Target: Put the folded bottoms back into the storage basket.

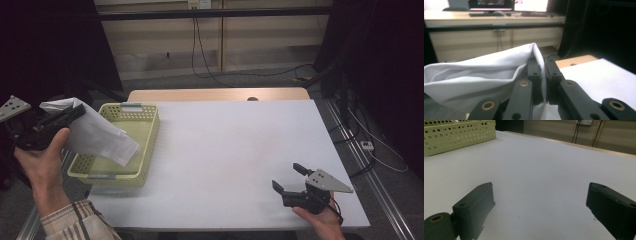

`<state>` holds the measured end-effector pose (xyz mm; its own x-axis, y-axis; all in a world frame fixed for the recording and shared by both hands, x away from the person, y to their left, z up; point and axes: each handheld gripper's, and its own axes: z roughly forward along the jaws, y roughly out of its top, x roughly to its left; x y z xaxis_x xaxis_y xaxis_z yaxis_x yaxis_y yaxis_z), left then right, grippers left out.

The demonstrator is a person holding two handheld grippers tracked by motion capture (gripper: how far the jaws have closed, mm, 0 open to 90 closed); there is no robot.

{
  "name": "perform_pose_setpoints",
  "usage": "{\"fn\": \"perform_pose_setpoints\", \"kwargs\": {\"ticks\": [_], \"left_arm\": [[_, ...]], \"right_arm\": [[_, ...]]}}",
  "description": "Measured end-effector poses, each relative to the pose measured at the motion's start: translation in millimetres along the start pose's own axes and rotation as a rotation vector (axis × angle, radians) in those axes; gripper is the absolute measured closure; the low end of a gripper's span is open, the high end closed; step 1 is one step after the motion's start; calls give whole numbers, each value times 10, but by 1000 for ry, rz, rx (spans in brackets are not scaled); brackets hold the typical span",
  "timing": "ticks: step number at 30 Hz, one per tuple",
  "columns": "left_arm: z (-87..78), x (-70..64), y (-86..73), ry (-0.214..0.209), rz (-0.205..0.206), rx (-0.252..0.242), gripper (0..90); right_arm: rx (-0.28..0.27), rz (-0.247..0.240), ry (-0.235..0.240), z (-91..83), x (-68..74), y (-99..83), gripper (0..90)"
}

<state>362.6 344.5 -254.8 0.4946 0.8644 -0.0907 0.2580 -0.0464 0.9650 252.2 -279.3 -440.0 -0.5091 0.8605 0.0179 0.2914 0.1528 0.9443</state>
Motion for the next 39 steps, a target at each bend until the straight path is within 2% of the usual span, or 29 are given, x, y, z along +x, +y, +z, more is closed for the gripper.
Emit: {"fn": "perform_pose_setpoints", "kwargs": {"ticks": [4, 8, 13, 15, 17, 23, 26, 30, 32, 34, 37, 39], "left_arm": [[59, 74, -53, -3, -9, 56, 851], [147, 131, -116, -12, -35, 100, 851], [309, 209, -217, -15, -59, 200, 851], [377, 261, -273, -16, -106, 240, 850], [432, 310, -330, -8, -136, 276, 849], [537, 431, -471, 6, -194, 315, 849], [588, 471, -532, 9, -208, 333, 849], [685, 449, -565, -3, -202, 358, 849], [750, 406, -567, -25, -197, 354, 849], [815, 353, -560, -56, -189, 351, 849], [910, 262, -547, -100, -149, 345, 847], [967, 223, -551, -143, -127, 335, 846]], "right_arm": [[0, 0, 0, 1, 1, 0, 77], [1, 1, 0, 5, 2, 0, 77], [2, 1, 2, 5, 1, 0, 77], [2, 1, 2, 5, 1, 0, 77], [1, 3, 2, 5, -2, 0, 77], [1, 6, 1, 5, -4, -2, 76], [1, 6, 1, 4, -5, -2, 77], [2, 5, 2, 7, -3, -1, 77], [1, 4, 1, 8, -4, -1, 77], [1, 5, 0, 6, -5, -2, 77], [2, 6, 1, 6, -4, -2, 77], [2, 5, 1, 6, -4, -2, 77]]}}
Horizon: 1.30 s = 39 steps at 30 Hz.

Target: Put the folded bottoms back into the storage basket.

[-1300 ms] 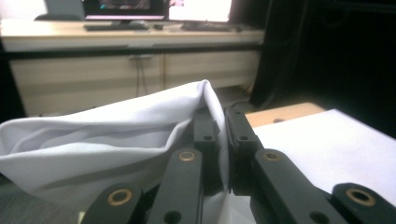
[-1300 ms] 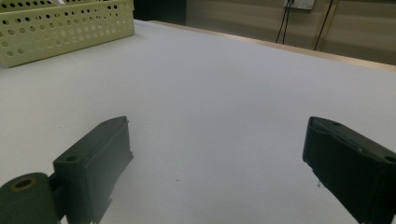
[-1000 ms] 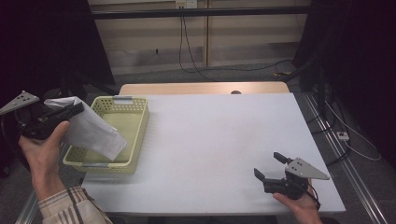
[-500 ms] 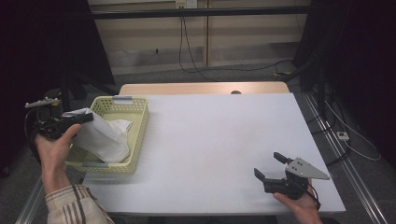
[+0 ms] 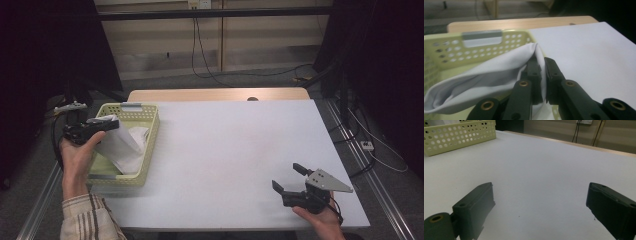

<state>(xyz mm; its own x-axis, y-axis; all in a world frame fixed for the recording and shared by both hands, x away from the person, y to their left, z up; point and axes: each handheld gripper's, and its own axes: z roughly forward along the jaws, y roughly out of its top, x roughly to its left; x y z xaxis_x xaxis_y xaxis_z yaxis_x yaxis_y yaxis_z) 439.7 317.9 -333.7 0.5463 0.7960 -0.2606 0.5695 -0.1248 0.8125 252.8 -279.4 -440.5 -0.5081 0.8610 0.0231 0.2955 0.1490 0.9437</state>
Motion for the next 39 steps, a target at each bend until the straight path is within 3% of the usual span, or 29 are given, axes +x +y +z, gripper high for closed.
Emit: {"fn": "perform_pose_setpoints", "kwargs": {"ticks": [2, 3, 7, 10, 14, 16, 17, 18, 21, 26, 27, 28, 30, 31, 35, 39], "left_arm": [[45, -13, 3, -20, -2, -3, 847], [56, -14, 2, -9, -2, 0, 846], [33, 18, -18, 108, -6, 42, 846], [-16, 90, -46, 161, -26, 54, 846], [-70, 180, -86, 196, -58, 75, 846], [-76, 218, -98, 246, -84, 115, 846], [-93, 232, -106, 283, -77, 153, 846], [-104, 249, -126, 301, -84, 161, 846], [-158, 332, -208, 276, -116, 149, 846], [-202, 401, -319, 292, -135, 193, 846], [-180, 402, -337, 298, -147, 195, 846], [-173, 421, -348, 304, -136, 226, 846], [-138, 469, -377, 336, -157, 265, 846], [-110, 487, -397, 343, -179, 258, 846], [-4, 531, -442, 325, -203, 255, 846], [88, 519, -419, 326, -205, 275, 846]], "right_arm": [[1, 0, -1, -1, -2, -1, 77], [0, 0, -1, -1, -3, -1, 77], [1, 1, -1, 0, -3, -2, 77], [6, 4, 1, 6, 1, -4, 77], [3, 5, -2, 1, 0, -4, 77], [3, 5, 0, 4, -5, -4, 77], [3, 5, 0, 4, -5, -4, 78], [3, 6, 0, 4, -5, -5, 78], [4, 7, -1, 6, -11, -5, 77], [7, 9, -4, 10, -11, -5, 78], [7, 9, -6, 11, -13, -5, 79], [7, 10, -9, 13, -16, -6, 79], [8, 16, -11, 14, -24, -6, 79], [7, 16, -11, 12, -28, -6, 79], [7, 22, -13, 8, -33, -10, 80], [9, 17, -9, 14, -27, -10, 81]]}}
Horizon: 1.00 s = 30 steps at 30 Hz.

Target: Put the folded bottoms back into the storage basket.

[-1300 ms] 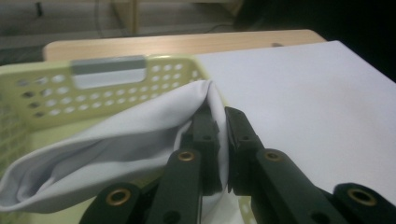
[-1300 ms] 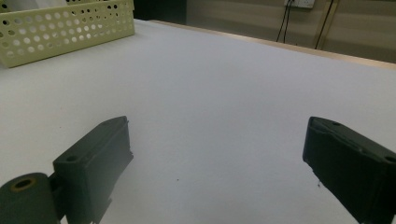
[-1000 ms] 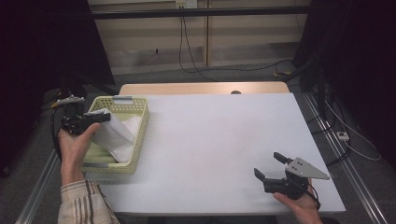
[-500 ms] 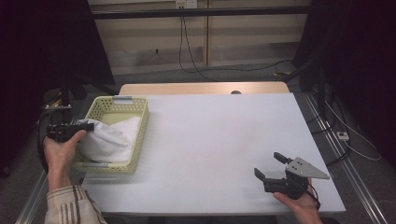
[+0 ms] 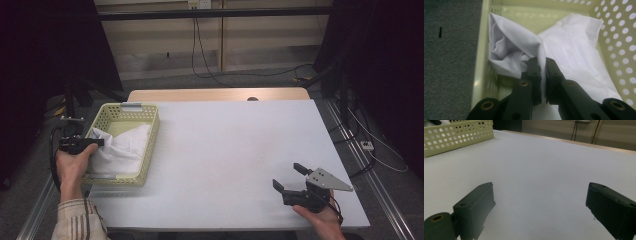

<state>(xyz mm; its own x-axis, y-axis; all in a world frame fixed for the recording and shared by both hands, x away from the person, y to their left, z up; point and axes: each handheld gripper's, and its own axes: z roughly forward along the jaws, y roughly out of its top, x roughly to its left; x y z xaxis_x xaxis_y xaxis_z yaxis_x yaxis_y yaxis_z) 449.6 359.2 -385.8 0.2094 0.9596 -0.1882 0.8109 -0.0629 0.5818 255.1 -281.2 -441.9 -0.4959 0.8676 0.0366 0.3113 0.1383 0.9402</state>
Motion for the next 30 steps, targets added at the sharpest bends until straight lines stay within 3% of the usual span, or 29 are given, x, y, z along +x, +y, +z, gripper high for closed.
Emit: {"fn": "perform_pose_setpoints", "kwargs": {"ticks": [10, 12, 16, 20, 24, 26, 27, 30], "left_arm": [[112, -212, 164, -30, 32, -9, 847], [106, -214, 165, -22, 50, 6, 847], [73, -163, 84, 5, 34, 5, 846], [-39, -81, 9, -7, 52, 28, 837], [-134, -94, -31, 9, 74, -11, 803], [-192, -111, -30, -3, 88, -43, 756], [-205, -143, -28, -5, 79, -74, 730], [-250, -249, 28, 0, 105, -101, 602]], "right_arm": [[4, 2, -1, 5, 0, -3, 81], [5, 1, -2, 2, 0, -3, 81], [2, 4, -3, -4, -4, -4, 81], [4, -1, -1, 2, -3, -3, 81], [5, -1, -4, 4, -2, -3, 81], [5, 2, -2, 6, 0, -2, 81], [5, 1, -2, 7, 0, -2, 81], [4, 0, -3, 4, -4, -2, 81]]}}
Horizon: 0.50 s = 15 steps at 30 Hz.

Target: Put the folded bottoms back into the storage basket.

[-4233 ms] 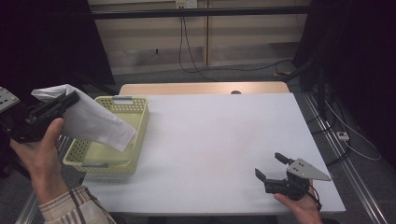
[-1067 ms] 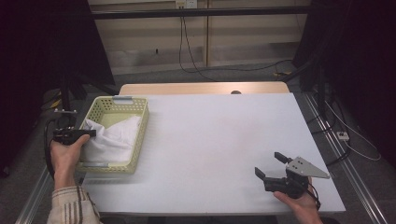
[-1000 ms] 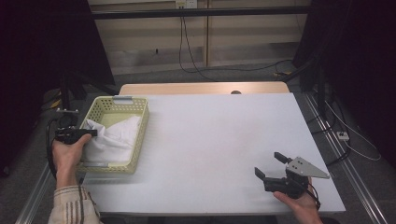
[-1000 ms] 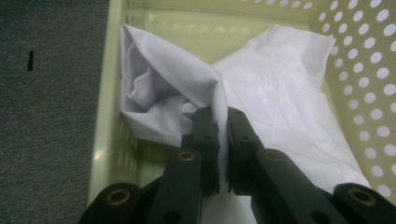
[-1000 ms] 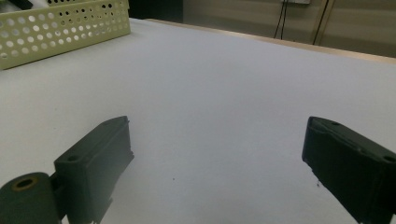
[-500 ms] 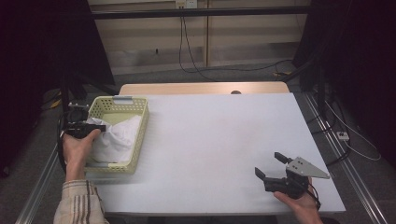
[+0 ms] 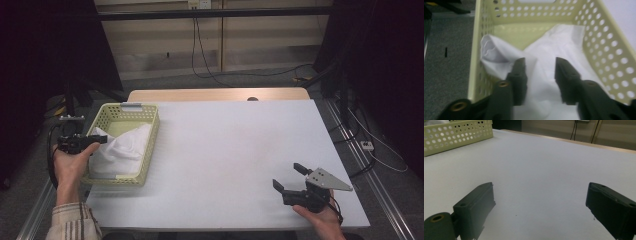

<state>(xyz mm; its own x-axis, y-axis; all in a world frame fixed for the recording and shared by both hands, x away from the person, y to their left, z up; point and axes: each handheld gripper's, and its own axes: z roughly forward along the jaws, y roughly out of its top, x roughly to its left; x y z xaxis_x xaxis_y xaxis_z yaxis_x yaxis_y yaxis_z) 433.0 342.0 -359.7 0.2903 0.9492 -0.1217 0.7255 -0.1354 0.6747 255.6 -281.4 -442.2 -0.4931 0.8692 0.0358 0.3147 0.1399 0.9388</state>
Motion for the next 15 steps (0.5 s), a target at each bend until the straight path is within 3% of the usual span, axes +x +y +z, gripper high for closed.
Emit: {"fn": "perform_pose_setpoints", "kwargs": {"ticks": [2, 8, 10, 13, 15], "left_arm": [[1, -75, 68, -5, 16, -13, 536], [108, -278, 254, -62, 98, -63, 473], [192, -324, 297, -50, 117, -73, 454], [337, -365, 343, -53, 135, -52, 416], [433, -384, 356, -51, 116, -32, 422]], "right_arm": [[-1, 1, -1, -3, -2, 0, 81], [-2, 1, 0, -8, 0, 1, 82], [-2, 0, 1, -9, 0, 1, 82], [1, -5, 7, -7, 2, 0, 82], [1, -7, 6, -8, 4, 2, 82]]}}
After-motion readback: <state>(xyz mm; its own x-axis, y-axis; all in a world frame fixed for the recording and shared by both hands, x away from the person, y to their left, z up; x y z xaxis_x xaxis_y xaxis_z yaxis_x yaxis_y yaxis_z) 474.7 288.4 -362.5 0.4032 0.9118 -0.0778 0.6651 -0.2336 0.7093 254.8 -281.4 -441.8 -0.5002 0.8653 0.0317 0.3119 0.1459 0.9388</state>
